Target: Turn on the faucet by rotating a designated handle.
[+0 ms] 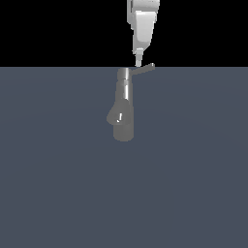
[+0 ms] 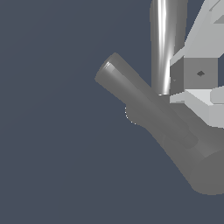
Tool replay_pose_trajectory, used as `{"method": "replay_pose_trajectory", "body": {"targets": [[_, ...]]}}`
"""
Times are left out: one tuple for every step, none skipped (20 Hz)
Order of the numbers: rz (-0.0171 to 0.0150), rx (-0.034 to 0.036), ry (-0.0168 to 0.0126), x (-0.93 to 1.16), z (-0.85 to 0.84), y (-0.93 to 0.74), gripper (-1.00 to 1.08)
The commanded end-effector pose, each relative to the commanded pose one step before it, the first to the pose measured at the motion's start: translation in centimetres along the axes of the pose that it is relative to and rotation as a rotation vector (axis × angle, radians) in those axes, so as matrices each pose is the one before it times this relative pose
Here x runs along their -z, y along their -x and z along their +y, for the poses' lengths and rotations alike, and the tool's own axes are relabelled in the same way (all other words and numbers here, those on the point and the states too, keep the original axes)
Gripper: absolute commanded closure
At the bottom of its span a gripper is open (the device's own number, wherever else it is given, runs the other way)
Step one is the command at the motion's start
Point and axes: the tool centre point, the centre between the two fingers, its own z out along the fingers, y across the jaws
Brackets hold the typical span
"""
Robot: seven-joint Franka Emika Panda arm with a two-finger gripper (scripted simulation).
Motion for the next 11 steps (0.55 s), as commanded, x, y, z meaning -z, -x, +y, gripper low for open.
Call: {"method": "replay_pose_trajectory", "body": {"targets": [[0.00611, -0.02996, 0.01097, -1.015, -0.334, -2.71, 1.08], [0.00028, -0.00158, 0.00022, -0.093, -0.204, -0.36, 1.08], [0.00023, -0.00135, 0.00018, -0.09, -0.202, -0.345, 1.08], [0.00027, -0.00158, 0.00022, -0.091, -0.201, -0.355, 1.08], [0.00023, -0.00135, 0.00018, -0.089, -0.199, -0.34, 1.08], [0.00024, -0.00143, 0.00019, -0.089, -0.198, -0.342, 1.08], [0.00024, -0.00143, 0.00019, -0.088, -0.197, -0.34, 1.08], [0.00024, -0.00143, 0.00019, -0.087, -0.195, -0.337, 1.08], [0.00024, -0.00143, 0.00019, -0.086, -0.194, -0.334, 1.08], [0.00024, -0.00143, 0.00019, -0.084, -0.193, -0.331, 1.08], [0.0, 0.0, 0.0, 0.0, 0.0, 0.0, 1.08]]}}
